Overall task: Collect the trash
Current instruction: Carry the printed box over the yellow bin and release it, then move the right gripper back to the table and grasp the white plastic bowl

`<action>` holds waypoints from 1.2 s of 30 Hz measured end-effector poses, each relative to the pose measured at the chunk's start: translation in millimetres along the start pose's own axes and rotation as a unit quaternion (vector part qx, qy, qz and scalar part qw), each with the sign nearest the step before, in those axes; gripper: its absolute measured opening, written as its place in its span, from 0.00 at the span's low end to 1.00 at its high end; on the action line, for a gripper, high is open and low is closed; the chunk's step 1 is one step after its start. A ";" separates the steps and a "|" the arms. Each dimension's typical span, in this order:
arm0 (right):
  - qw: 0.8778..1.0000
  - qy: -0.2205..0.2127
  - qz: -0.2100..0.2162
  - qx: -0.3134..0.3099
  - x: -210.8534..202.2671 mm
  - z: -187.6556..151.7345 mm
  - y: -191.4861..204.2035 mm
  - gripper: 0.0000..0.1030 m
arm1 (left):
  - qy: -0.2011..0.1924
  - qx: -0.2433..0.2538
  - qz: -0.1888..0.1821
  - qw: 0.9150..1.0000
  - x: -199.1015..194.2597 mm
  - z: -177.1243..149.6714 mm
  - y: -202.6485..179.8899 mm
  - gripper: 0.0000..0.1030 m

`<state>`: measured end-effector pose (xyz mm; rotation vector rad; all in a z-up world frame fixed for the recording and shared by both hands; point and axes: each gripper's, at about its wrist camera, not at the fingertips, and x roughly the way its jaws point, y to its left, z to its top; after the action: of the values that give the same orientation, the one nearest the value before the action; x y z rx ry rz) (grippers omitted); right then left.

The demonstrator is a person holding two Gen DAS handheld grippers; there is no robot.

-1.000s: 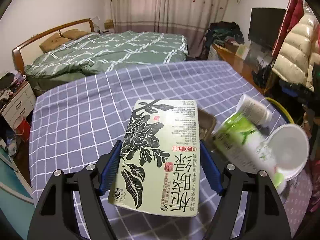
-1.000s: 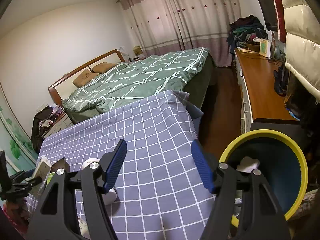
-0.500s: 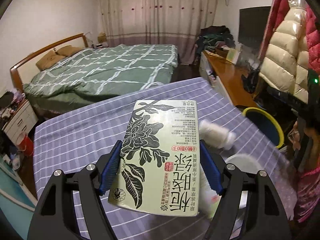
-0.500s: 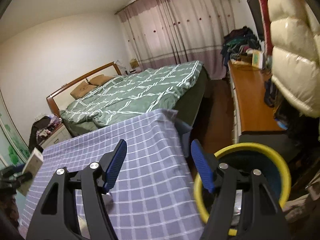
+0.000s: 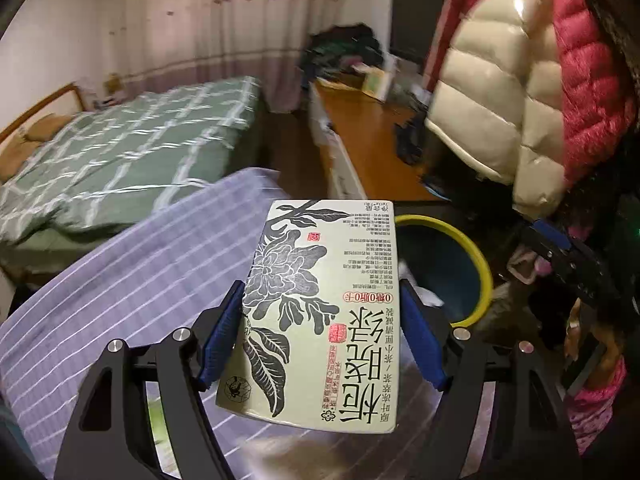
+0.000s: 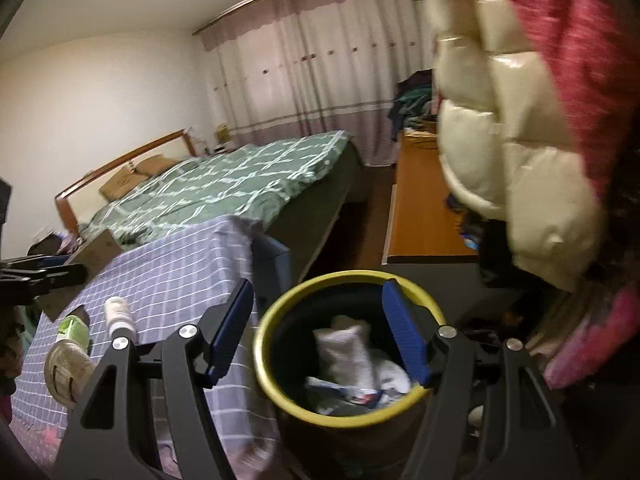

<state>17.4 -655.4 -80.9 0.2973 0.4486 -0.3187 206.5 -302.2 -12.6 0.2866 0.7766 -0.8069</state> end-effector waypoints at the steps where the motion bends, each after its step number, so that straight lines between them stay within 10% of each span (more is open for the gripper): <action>1: 1.000 -0.004 -0.007 0.004 -5.6 -1.0 -8.0 0.62 | 0.009 0.005 -0.006 1.000 9.9 6.5 -10.7 0.72; 14: 0.998 -0.023 -0.057 0.016 -39.7 -9.9 -45.2 0.66 | 0.087 0.023 -0.056 0.994 133.2 47.5 -127.8 0.72; 20: 0.997 -0.007 -0.065 0.029 -35.5 -17.6 -53.3 0.67 | 0.062 0.010 -0.025 0.998 155.1 63.7 -143.8 0.92; 29: 1.000 0.012 -0.017 0.013 -16.9 -24.6 -22.4 0.67 | -0.045 -0.060 -0.010 0.997 29.1 43.4 -65.7 0.95; 36: 0.997 0.045 0.051 -0.034 1.3 -35.7 41.9 0.67 | -0.118 -0.126 0.149 0.974 -71.5 -43.2 44.0 0.95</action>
<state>20.3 -605.2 -103.4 0.2675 0.5310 -0.1902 185.4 -212.2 6.5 0.0738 0.5869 -0.4423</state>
